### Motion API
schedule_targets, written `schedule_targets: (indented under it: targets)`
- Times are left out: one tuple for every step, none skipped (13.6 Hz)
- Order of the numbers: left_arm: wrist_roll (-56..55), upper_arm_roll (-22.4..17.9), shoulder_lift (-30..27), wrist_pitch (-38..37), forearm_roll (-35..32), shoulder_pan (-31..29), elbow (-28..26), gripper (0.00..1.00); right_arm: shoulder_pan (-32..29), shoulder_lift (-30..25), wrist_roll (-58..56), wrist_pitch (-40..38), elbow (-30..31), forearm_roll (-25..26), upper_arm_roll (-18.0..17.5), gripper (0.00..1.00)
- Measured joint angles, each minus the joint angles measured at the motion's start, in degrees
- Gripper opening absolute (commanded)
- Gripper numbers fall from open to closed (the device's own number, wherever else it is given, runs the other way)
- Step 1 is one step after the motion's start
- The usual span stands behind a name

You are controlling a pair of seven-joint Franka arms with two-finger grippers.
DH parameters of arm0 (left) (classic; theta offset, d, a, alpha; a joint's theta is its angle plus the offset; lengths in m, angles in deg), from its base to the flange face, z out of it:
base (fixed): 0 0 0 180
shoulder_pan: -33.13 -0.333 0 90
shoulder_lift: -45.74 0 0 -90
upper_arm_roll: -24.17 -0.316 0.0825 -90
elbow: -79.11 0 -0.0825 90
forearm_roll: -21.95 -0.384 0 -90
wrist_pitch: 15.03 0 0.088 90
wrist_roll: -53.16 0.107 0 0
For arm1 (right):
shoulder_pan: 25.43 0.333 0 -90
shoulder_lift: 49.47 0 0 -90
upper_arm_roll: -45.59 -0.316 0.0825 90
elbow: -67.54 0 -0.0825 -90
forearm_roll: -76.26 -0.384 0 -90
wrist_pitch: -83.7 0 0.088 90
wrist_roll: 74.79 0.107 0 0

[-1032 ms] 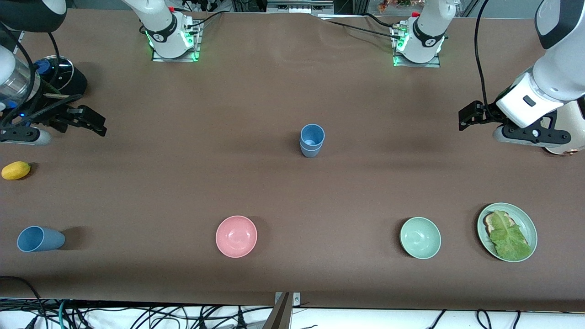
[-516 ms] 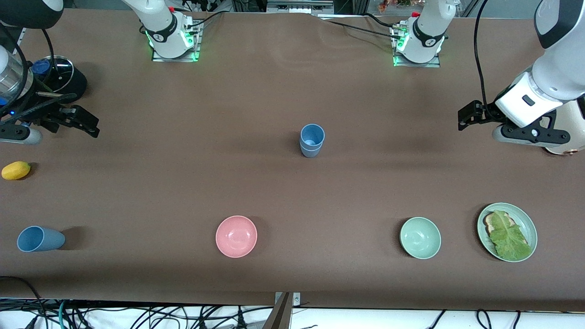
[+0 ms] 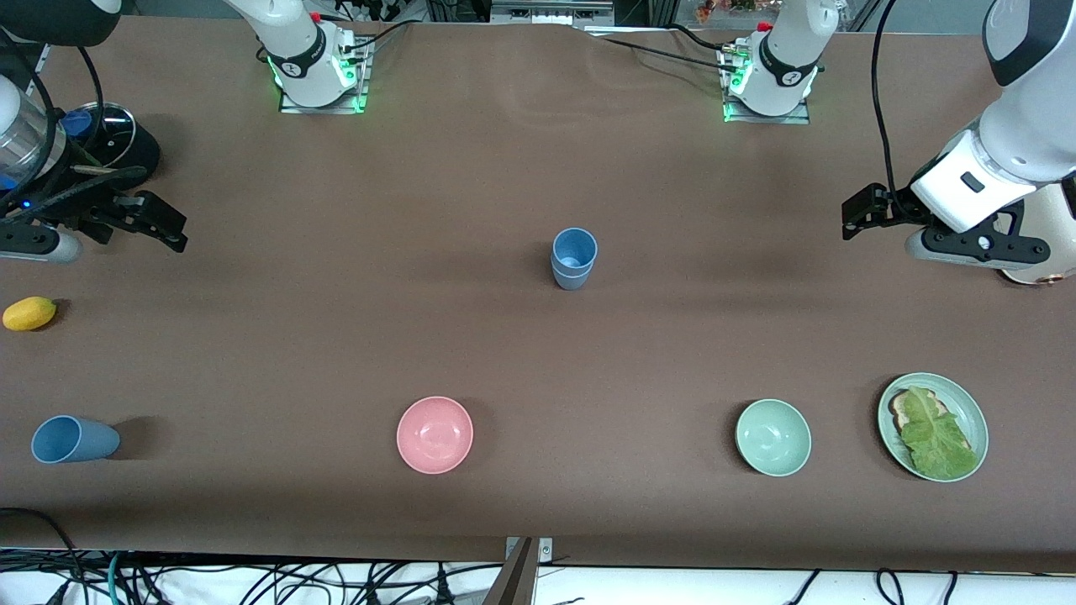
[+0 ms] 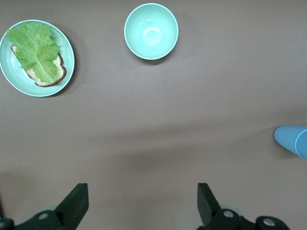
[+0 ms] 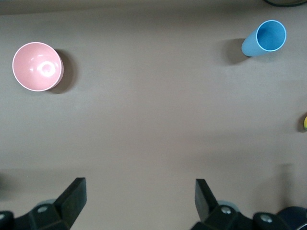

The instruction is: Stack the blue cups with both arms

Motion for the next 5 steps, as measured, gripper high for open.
schedule_targets:
  targets:
    - [0.0, 0.0, 0.0, 0.0, 0.0, 0.0, 0.0, 1.00, 0.0, 0.0, 0.1, 0.0, 0.0, 0.0, 0.0, 1.00]
    - [0.0, 0.0, 0.0, 0.0, 0.0, 0.0, 0.0, 1.00, 0.0, 0.0, 0.2, 0.0, 0.0, 0.0, 0.0, 1.00]
    - [0.0, 0.0, 0.0, 0.0, 0.0, 0.0, 0.0, 1.00, 0.0, 0.0, 0.2, 0.0, 0.0, 0.0, 0.0, 1.00]
    - [0.0, 0.0, 0.0, 0.0, 0.0, 0.0, 0.0, 1.00, 0.0, 0.0, 0.2, 0.0, 0.0, 0.0, 0.0, 1.00]
    - [0.0, 0.0, 0.0, 0.0, 0.0, 0.0, 0.0, 1.00, 0.0, 0.0, 0.2, 0.0, 0.0, 0.0, 0.0, 1.00]
